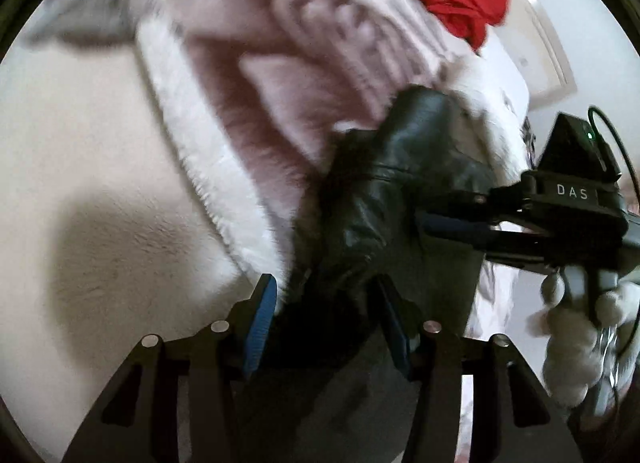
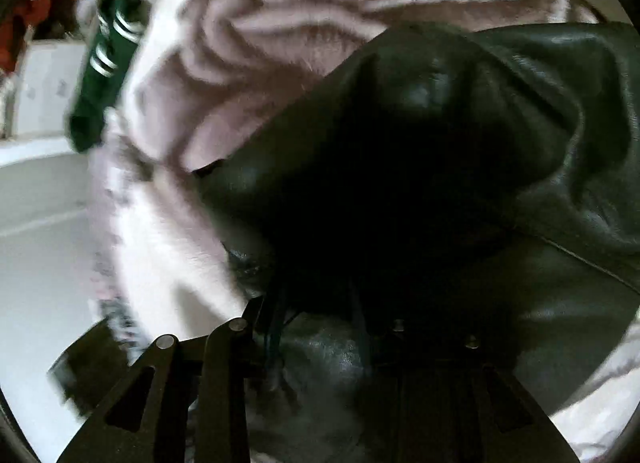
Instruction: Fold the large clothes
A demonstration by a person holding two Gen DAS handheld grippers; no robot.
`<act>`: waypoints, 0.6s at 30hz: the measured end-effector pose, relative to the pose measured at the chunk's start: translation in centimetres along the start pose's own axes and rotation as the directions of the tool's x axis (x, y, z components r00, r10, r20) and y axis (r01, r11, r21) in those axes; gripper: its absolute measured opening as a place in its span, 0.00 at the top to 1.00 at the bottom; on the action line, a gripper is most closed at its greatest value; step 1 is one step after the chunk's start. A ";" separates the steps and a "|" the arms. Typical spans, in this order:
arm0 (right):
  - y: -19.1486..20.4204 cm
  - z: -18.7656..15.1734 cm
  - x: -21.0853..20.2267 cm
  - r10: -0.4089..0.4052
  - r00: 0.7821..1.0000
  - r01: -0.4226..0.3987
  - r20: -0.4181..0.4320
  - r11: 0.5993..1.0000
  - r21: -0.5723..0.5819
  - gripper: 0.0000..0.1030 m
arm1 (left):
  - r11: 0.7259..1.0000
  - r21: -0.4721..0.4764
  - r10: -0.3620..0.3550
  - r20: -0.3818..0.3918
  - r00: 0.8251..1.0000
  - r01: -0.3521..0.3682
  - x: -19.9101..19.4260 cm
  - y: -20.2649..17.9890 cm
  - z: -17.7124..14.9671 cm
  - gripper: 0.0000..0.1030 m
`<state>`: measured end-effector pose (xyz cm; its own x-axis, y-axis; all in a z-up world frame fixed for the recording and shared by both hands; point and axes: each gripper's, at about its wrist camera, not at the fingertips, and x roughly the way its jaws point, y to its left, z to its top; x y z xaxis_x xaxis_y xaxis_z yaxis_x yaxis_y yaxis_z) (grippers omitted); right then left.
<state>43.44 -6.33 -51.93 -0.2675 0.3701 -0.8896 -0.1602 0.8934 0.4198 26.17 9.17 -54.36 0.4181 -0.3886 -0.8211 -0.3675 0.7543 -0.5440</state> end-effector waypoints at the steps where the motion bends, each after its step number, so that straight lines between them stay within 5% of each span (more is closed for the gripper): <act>1: -0.6 -0.5 -1.7 0.025 0.999 -0.025 0.028 1.000 0.008 0.67 | 1.000 0.015 0.008 0.015 1.000 -0.008 -0.8 -0.8 -0.5 0.57; 5: -6.4 -4.1 -8.5 0.008 0.988 -0.016 0.154 0.998 0.055 0.59 | 0.999 0.005 -0.044 0.053 0.998 0.043 -3.6 -4.1 -2.9 0.57; 6: -8.4 -5.1 -9.7 0.002 0.986 -0.015 0.167 0.997 0.079 0.49 | 0.998 0.001 -0.060 0.044 0.997 0.060 -3.1 -4.8 -3.4 0.57; 11: -17.5 -6.0 -11.4 0.022 0.982 -0.060 0.185 0.977 0.203 0.36 | 1.000 -0.030 -0.005 -0.067 0.998 0.003 3.7 -4.9 -4.3 0.58; 16: -21.2 0.1 -7.3 0.134 0.972 -0.168 0.193 0.970 0.177 0.27 | 0.999 -0.031 0.005 -0.064 0.998 -0.007 5.0 -4.8 -3.9 0.56; 18: -21.9 2.6 -5.1 0.236 0.955 -0.269 0.178 0.944 0.190 0.26 | 1.000 -0.014 0.005 -0.061 0.998 -0.006 5.1 -4.9 -3.9 0.56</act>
<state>50.78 -27.13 -57.02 -0.1239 0.6096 -0.7829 0.1009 0.7927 0.6013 26.90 1.42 -56.57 0.3651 -0.4163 -0.8327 -0.3815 0.7490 -0.5417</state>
